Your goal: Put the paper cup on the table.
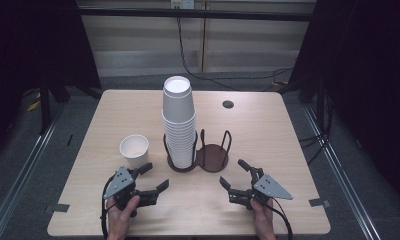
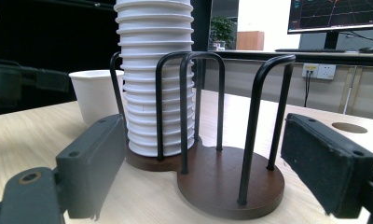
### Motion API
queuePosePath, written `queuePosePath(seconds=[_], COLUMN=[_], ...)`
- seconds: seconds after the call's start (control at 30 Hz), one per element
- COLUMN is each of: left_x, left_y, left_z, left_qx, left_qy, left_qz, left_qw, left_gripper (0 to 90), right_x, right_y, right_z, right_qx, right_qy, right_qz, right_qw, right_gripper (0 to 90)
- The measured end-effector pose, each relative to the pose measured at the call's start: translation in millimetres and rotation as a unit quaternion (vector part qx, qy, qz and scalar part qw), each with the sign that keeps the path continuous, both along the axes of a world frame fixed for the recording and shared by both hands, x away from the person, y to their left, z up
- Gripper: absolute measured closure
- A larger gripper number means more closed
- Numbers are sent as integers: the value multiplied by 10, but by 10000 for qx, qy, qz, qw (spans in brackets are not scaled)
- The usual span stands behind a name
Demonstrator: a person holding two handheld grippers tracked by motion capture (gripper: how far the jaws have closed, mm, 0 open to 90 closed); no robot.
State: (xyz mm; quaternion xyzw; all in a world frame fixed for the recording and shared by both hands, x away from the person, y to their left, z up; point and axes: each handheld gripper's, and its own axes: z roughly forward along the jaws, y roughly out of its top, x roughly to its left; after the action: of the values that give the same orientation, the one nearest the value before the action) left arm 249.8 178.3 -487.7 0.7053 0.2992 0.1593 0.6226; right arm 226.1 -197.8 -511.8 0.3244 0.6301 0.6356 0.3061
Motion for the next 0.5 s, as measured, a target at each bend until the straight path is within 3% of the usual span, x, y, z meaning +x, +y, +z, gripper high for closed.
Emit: queuePosePath(seconds=[0.03, 0.1, 0.27, 0.4, 0.5], left_x=[-1, -17, -48, -64, -122], left_y=[-30, -79, -169, -176, -176], left_z=[-29, -77, -182, -190, -203], left_qx=[53, -58, -104, -164, -274], left_qy=[-11, -7, -142, -301, -547], left_qz=[3, 59, 198, 239, 290], left_qw=[10000, 10000, 9996, 9991, 9977], left_gripper=[156, 156, 157, 157, 157], right_x=[0, -1, -1, 1, -1], right_y=[0, -1, 0, 0, -1], right_z=[0, 0, 0, 0, 0], right_qx=[1, -3, 2, -2, -4], right_qy=[0, 9, 6, -4, 7], right_qz=[-2, -4, -1, 0, -7], right_qw=[10000, 10000, 10000, 10000, 10000], right_gripper=[134, 134, 135, 135, 133])
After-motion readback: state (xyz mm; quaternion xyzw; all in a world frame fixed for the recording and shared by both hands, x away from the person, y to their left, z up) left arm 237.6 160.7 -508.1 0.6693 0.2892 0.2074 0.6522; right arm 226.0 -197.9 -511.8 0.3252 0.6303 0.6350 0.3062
